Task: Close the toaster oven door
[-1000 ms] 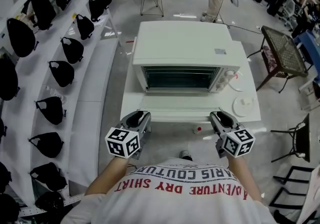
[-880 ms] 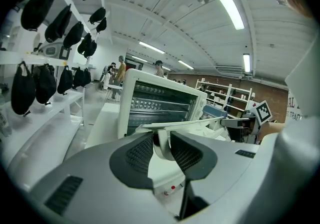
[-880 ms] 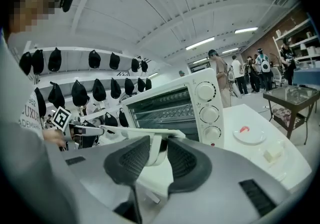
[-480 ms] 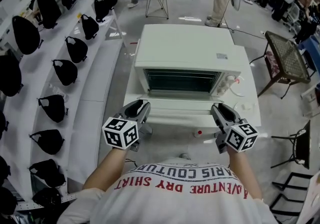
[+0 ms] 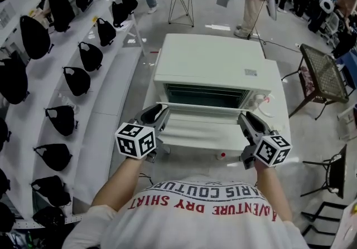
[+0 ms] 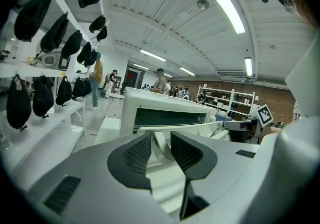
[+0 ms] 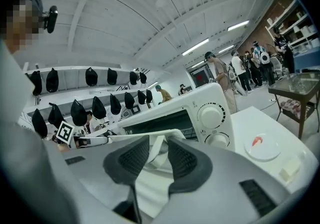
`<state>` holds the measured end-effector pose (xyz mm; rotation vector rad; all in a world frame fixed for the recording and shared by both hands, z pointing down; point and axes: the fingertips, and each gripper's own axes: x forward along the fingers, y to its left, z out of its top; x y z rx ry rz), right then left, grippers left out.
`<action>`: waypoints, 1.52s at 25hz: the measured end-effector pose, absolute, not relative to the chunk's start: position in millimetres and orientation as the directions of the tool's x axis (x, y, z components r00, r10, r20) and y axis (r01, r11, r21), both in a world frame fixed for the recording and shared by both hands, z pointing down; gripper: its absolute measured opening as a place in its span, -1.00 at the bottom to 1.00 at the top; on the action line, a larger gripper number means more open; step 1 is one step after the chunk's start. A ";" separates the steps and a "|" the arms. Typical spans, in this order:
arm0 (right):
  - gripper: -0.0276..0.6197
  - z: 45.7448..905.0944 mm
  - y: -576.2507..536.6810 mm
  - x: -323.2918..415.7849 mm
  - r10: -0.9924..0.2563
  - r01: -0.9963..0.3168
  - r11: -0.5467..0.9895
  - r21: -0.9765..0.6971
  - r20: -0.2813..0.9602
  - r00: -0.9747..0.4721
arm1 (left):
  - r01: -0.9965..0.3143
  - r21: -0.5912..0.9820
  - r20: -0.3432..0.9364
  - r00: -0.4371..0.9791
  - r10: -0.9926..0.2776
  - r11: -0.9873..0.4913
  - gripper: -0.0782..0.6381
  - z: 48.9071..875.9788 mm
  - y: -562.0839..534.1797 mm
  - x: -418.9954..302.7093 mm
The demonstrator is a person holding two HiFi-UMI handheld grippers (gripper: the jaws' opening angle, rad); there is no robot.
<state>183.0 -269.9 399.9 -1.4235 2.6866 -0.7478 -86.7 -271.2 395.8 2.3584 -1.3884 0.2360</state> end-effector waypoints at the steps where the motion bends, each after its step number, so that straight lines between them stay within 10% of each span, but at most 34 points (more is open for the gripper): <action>1: -0.53 398.1 -272.8 183.0 -0.783 -0.775 0.474 -0.417 0.202 -0.588 | -0.868 0.248 0.332 0.494 -0.803 -0.431 -0.43 394.1 -274.2 -86.9; 38: -0.55 367.3 -330.5 187.7 -0.802 -0.734 0.492 -0.468 0.086 -0.592 | -0.831 0.372 0.269 0.524 -0.809 -0.414 -0.41 373.6 -337.6 -90.4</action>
